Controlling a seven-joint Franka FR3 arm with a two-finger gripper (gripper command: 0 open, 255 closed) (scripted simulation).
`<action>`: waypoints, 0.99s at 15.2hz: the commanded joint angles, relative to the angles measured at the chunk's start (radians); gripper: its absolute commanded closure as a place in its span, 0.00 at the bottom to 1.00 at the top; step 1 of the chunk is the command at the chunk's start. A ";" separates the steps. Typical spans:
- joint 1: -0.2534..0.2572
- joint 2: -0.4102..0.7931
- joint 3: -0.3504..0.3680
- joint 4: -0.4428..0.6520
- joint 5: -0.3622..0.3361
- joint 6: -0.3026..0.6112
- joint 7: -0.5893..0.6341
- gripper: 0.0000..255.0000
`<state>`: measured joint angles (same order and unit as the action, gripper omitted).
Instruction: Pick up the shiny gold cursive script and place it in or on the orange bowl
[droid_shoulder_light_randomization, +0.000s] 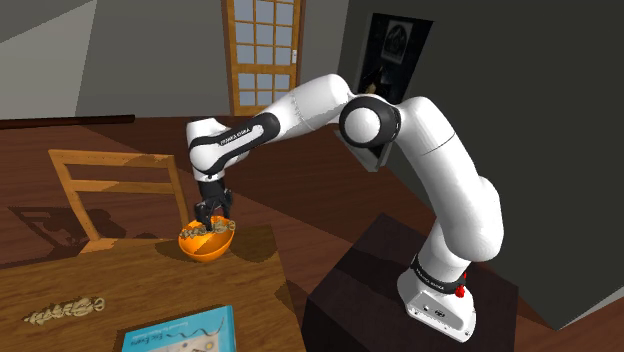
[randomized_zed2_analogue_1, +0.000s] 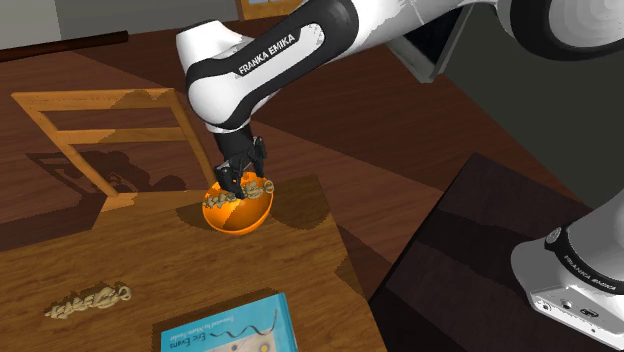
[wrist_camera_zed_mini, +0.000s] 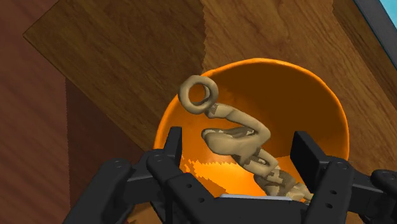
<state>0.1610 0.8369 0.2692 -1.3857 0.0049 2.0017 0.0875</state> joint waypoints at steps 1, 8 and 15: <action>0.000 0.001 0.000 -0.001 0.000 0.001 0.000 0.00; -0.008 -0.032 0.003 0.075 0.004 -0.108 -0.002 0.00; -0.008 -0.032 0.003 0.075 0.004 -0.108 -0.002 0.00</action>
<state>0.1527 0.8055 0.2720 -1.3104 0.0087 1.8936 0.0859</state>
